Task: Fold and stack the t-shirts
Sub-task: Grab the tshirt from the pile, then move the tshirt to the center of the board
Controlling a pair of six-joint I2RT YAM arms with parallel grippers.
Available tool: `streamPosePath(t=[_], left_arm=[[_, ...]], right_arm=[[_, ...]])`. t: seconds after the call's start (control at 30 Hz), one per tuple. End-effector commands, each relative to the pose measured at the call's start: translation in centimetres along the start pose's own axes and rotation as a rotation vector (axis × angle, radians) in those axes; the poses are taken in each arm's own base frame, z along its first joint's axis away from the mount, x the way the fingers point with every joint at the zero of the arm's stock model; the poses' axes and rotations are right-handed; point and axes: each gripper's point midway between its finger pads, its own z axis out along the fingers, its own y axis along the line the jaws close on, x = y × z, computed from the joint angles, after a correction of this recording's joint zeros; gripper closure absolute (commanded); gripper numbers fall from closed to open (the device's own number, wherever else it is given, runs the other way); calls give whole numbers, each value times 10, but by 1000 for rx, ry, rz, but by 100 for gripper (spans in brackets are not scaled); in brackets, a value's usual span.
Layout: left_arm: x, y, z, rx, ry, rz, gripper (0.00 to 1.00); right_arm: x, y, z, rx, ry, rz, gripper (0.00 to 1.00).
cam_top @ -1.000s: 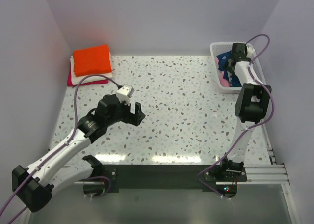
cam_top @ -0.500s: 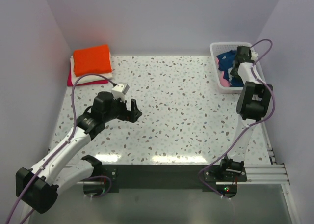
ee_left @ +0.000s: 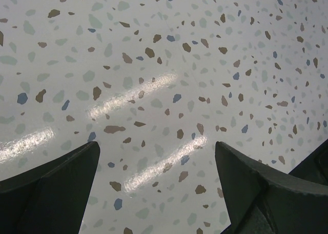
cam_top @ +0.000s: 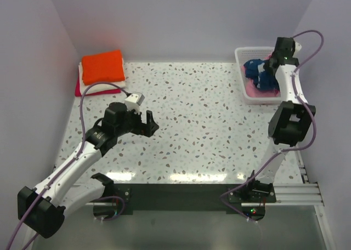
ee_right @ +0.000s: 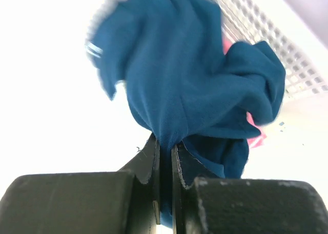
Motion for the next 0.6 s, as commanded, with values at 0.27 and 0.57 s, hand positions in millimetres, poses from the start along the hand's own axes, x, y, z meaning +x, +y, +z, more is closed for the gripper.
streamPosePath(t=[0.27,0.57], left_arm=[[-6,3,4,-11,-23,7,0],[-5,7,6,-27,-15,9,0]], right_arm=[[-102,88,-219,-487,-258,75,100],[-62,164,-354,-838,-250,-7,100]])
